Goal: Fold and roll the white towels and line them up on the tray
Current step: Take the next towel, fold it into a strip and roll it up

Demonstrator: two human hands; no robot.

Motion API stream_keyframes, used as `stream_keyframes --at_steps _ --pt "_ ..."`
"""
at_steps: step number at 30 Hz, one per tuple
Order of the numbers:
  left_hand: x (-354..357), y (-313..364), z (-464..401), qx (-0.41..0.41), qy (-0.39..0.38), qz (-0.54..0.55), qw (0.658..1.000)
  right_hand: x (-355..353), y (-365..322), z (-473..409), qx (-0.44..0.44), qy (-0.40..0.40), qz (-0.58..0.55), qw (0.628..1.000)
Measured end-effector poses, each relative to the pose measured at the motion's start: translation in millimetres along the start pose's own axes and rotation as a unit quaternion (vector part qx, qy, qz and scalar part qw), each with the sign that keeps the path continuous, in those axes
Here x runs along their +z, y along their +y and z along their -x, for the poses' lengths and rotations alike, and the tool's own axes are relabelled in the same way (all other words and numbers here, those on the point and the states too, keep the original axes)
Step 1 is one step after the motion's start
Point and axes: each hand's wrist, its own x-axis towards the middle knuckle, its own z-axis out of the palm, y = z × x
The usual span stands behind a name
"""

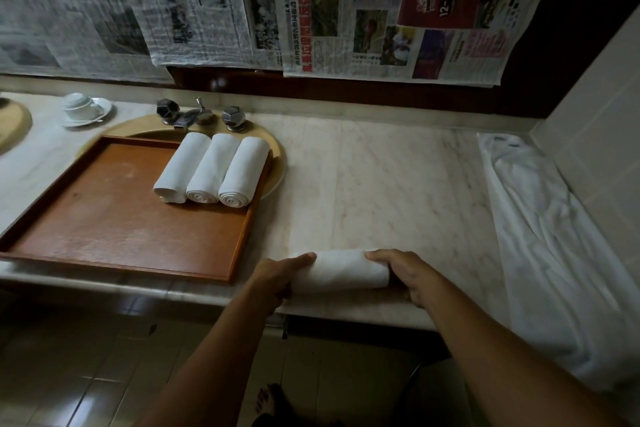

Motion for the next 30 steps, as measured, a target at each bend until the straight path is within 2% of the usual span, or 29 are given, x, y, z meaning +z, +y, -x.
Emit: stream_keyframes --at_steps 4,8,11,15,20,23,30 --pt "-3 8 6 0.007 -0.047 0.052 0.998 -2 0 7 0.010 -0.033 -0.072 0.997" --pt "-9 28 12 0.044 -0.050 0.102 0.993 -6 -19 20 0.014 -0.076 -0.119 0.990" --pt "-21 49 13 0.082 -0.046 0.118 0.989 0 -42 24 -0.018 -0.108 -0.141 0.984" --pt "-48 77 14 0.134 -0.030 0.162 0.977 25 -91 33 -0.078 -0.105 -0.158 0.979" --pt "-107 99 12 0.166 -0.045 0.232 0.957 75 -158 31 -0.139 -0.115 -0.110 0.978" --pt "-150 108 3 0.182 -0.025 0.247 0.951 122 -197 25 -0.165 -0.113 -0.073 0.977" --pt "-268 113 -36 0.197 0.059 0.190 0.960 259 -288 -8 -0.241 -0.096 0.065 0.964"
